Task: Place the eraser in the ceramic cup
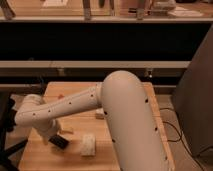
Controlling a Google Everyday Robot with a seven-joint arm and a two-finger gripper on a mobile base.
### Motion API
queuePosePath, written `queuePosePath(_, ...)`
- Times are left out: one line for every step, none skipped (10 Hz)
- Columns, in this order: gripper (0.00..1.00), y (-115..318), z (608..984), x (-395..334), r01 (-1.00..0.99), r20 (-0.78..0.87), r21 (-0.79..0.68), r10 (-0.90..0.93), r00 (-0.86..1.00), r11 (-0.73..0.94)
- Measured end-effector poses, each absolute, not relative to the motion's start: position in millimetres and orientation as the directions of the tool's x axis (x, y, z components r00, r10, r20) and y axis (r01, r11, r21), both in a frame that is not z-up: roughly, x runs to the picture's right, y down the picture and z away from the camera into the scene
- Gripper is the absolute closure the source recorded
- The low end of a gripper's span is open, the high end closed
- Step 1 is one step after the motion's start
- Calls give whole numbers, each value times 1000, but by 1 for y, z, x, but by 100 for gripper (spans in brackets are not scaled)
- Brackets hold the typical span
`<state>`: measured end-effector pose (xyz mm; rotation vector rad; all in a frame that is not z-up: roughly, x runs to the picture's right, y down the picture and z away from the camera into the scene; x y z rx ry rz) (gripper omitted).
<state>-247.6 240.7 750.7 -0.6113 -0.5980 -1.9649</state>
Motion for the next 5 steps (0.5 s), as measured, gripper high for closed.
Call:
queuePosePath(20,233,751,-254,843,592,229,-618,-518,-487)
queuePosePath(20,230,751,-257,805,553,282,-597,-581,-522)
queuePosePath(20,226,751,-259,773,510,332,-587,-629,-540)
queuePosePath(20,223,753,-259,764,485,357,-593,-643,-537)
queuePosePath(20,225,758,-260,760,468,376,-599,-650,-530)
